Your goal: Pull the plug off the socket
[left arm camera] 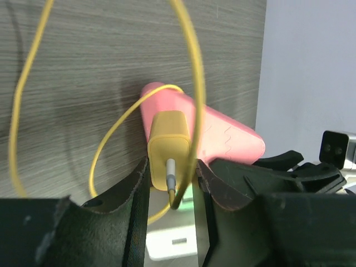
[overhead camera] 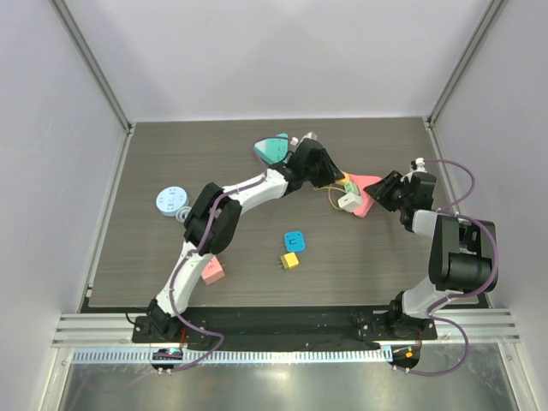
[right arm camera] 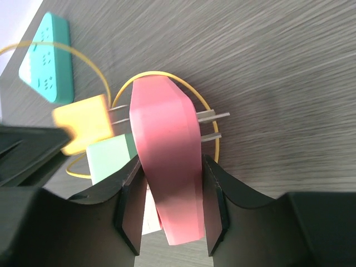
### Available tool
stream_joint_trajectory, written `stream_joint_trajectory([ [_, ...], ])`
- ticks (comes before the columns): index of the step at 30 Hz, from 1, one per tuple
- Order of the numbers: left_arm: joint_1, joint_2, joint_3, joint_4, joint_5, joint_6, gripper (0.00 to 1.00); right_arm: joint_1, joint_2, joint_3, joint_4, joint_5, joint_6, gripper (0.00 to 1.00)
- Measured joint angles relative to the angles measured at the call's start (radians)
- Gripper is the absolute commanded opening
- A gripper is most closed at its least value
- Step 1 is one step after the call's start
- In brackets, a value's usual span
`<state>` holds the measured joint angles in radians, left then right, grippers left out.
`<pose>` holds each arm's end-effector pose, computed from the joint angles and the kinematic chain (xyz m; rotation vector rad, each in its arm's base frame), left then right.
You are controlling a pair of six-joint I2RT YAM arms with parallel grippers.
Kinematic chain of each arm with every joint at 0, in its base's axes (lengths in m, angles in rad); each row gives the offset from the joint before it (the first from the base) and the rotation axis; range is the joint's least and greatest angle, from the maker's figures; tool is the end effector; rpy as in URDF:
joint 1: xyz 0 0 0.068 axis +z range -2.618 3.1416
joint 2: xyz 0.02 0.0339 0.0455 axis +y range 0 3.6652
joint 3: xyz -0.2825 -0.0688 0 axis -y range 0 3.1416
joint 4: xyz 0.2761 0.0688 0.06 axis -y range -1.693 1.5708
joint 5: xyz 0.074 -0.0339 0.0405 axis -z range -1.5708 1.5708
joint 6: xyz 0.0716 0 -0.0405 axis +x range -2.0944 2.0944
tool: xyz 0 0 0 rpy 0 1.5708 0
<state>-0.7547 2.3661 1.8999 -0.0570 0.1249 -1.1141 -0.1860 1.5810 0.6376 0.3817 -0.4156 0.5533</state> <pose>0.4463 -0.4319 0.1683 -0.3364 2.3265 -1.1786 0.3509 -0.0366 0.1334 0.5396 2.0807 0.6579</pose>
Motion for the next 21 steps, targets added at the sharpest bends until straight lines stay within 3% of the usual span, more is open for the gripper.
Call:
stream_joint_trajectory([
  [11, 0.010, -0.056, 0.131, -0.206, -0.071, 0.072, 0.00, -0.025, -0.006, -0.002, 0.023, 0.064, 0.003, 0.01],
  [21, 0.015, -0.166, -0.067, -0.255, -0.170, 0.141, 0.00, -0.078, -0.052, -0.057, 0.038, -0.026, 0.013, 0.01],
])
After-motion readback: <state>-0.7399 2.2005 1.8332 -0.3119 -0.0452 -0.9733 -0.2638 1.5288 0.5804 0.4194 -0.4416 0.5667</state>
